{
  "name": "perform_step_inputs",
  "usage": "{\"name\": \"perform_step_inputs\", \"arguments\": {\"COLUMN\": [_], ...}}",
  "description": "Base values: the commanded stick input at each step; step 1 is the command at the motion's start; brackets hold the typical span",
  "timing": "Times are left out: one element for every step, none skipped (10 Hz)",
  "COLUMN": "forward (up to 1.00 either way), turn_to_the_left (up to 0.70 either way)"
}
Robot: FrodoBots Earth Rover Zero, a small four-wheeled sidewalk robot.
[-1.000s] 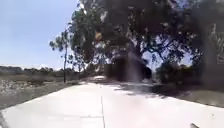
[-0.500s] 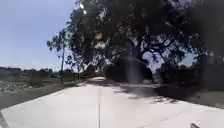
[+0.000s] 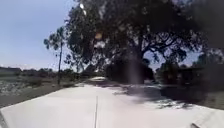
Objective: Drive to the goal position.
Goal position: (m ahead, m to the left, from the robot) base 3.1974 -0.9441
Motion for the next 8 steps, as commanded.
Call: {"name": "perform_step_inputs", "arguments": {"forward": [0.7,0.7,0.7,0.7,0.7,0.7,0.7,0.7], "turn_to_the_left": [0.14,0.14,0.14,0.14,0.14,0.14,0.14,0.06]}}
